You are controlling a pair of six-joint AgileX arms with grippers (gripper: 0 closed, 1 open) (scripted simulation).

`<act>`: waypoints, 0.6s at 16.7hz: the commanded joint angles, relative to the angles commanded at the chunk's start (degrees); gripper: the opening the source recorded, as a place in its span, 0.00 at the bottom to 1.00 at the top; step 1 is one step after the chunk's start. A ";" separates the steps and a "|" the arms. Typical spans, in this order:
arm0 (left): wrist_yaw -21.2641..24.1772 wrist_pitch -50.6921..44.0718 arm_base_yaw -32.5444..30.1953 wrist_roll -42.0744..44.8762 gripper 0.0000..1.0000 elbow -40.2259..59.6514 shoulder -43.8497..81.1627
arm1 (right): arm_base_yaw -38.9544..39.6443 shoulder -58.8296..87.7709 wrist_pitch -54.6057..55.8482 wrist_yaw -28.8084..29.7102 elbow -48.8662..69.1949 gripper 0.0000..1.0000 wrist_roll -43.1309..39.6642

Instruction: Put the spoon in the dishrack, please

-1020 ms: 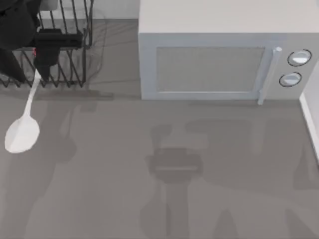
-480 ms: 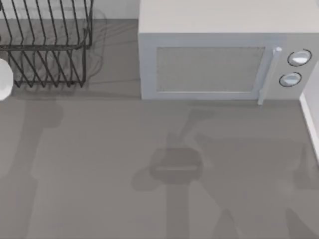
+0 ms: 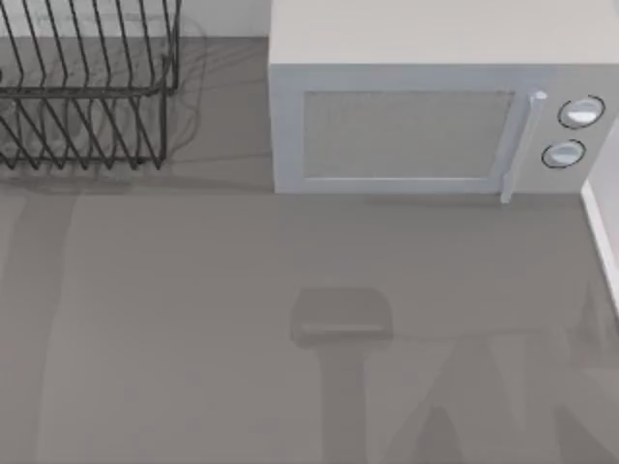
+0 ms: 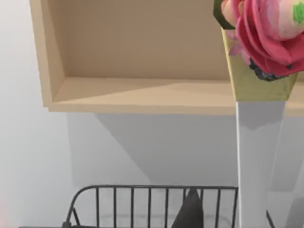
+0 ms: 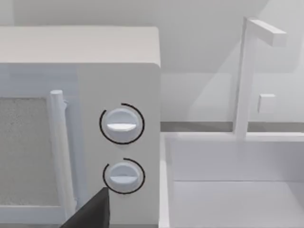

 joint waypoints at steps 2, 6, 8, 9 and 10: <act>0.67 3.01 1.34 0.62 0.00 -2.06 -2.91 | 0.00 0.00 0.00 0.00 0.00 1.00 0.00; 0.83 3.70 1.66 0.77 0.00 -2.54 -3.57 | 0.00 0.00 0.00 0.00 0.00 1.00 0.00; 0.70 3.67 1.43 0.81 0.00 -2.29 -3.31 | 0.00 0.00 0.00 0.00 0.00 1.00 0.00; 0.64 4.32 1.37 0.82 0.00 -2.30 -2.68 | 0.00 0.00 0.00 0.00 0.00 1.00 0.00; 0.52 5.57 1.26 0.82 0.00 -2.35 -1.44 | 0.00 0.00 0.00 0.00 0.00 1.00 0.00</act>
